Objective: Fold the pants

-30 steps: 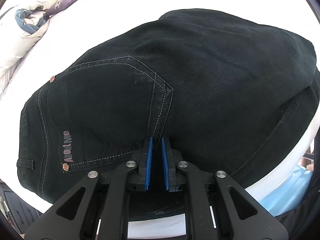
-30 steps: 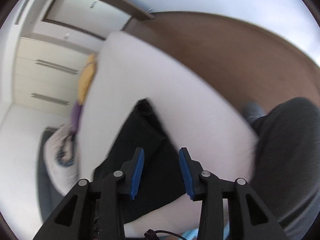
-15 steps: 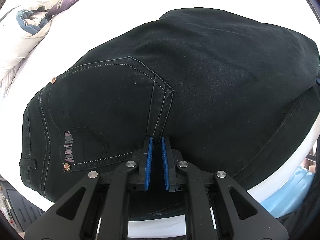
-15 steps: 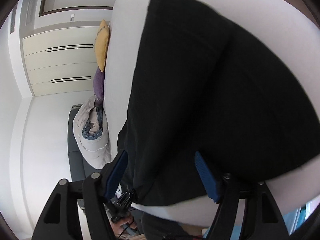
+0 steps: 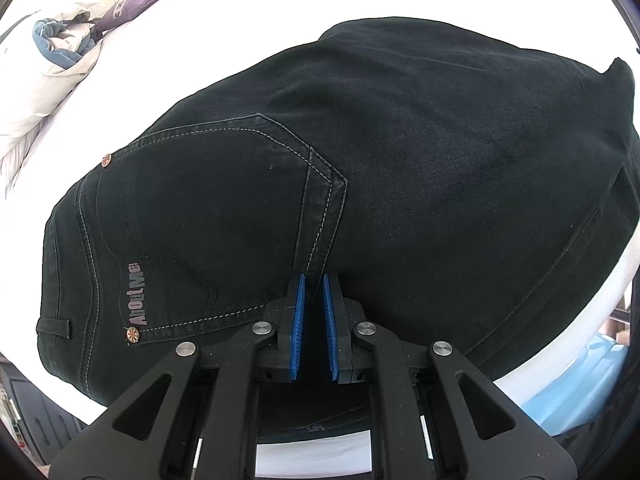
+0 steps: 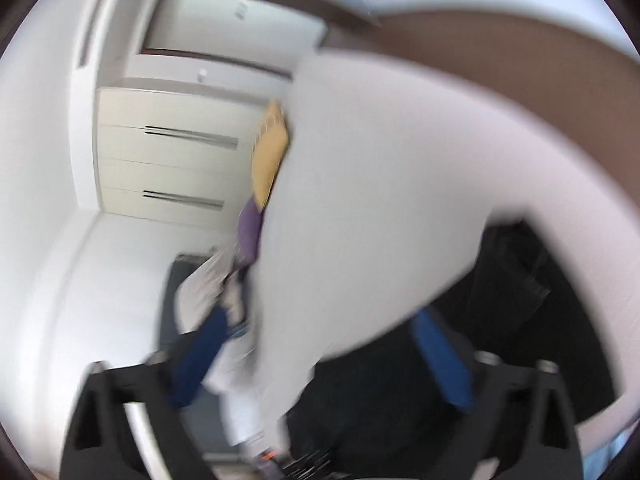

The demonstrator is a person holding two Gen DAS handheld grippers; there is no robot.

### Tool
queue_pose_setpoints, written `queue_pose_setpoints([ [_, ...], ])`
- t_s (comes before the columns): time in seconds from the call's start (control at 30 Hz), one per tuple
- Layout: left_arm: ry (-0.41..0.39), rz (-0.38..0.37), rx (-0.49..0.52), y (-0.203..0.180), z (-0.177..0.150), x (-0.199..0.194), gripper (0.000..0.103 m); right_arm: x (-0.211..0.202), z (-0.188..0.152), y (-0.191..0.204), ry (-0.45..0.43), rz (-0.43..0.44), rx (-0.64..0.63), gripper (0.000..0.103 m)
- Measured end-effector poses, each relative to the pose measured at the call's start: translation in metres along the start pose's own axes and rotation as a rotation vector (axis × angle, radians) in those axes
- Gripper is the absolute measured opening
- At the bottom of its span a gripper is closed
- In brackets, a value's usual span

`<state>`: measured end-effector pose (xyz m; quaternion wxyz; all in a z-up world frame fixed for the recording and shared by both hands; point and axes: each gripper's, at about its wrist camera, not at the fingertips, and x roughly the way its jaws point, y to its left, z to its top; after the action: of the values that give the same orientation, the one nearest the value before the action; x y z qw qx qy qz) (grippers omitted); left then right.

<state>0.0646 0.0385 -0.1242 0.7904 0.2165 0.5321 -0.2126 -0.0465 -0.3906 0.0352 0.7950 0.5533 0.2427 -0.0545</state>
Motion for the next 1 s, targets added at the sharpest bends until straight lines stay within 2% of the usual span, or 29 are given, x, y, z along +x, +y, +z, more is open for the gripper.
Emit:
queue_pose_setpoints([
  [0.03,-0.002,0.001,0.000,0.000,0.000,0.000,0.009,-0.010,0.004,-0.002,-0.045,-0.055,-0.047,0.101],
  [0.07,-0.002,0.002,-0.001,0.000,-0.001,0.000,0.009,-0.016,0.007,-0.008,-0.041,-0.083,-0.066,0.099],
  [0.13,-0.003,0.002,-0.002,0.000,-0.001,0.000,0.009,-0.023,0.008,-0.031,0.041,-0.040,-0.069,0.085],
  [0.2,-0.004,0.000,0.000,0.000,-0.001,0.000,0.009,-0.033,0.006,-0.058,0.095,0.007,-0.057,0.081],
  [0.3,0.003,0.002,0.005,0.000,0.001,0.000,0.009,-0.043,0.004,-0.097,0.146,0.055,-0.066,0.081],
  [0.4,0.009,0.007,0.012,-0.001,0.003,0.001,0.009,-0.049,0.009,-0.123,0.176,0.048,-0.167,0.081],
  [0.47,0.017,0.013,0.012,-0.003,0.005,0.001,0.009,-0.047,0.007,-0.124,0.180,0.054,-0.296,0.081],
  [0.6,0.027,0.028,0.015,-0.011,0.010,0.003,0.009,-0.027,-0.002,-0.117,0.219,-0.010,-0.550,0.081],
  [0.67,0.032,0.031,0.016,-0.012,0.012,0.003,0.009,-0.017,-0.002,-0.119,0.255,-0.003,-0.613,0.081],
  [0.77,0.036,0.038,0.019,-0.015,0.013,0.004,0.009,-0.014,0.003,-0.121,0.294,0.027,-0.634,0.080],
  [0.87,0.036,0.044,0.021,-0.017,0.013,0.005,0.009,-0.008,-0.002,-0.117,0.366,0.031,-0.710,0.063],
  [0.9,0.035,0.045,0.022,-0.018,0.013,0.005,0.009,0.001,-0.007,-0.109,0.391,0.016,-0.741,0.047],
  [0.93,0.035,0.047,0.023,-0.019,0.013,0.005,0.009,0.007,-0.011,-0.104,0.419,-0.003,-0.778,0.026],
  [1.0,0.034,0.048,0.025,-0.021,0.012,0.006,0.009,0.012,-0.019,-0.099,0.450,-0.051,-0.839,0.020],
])
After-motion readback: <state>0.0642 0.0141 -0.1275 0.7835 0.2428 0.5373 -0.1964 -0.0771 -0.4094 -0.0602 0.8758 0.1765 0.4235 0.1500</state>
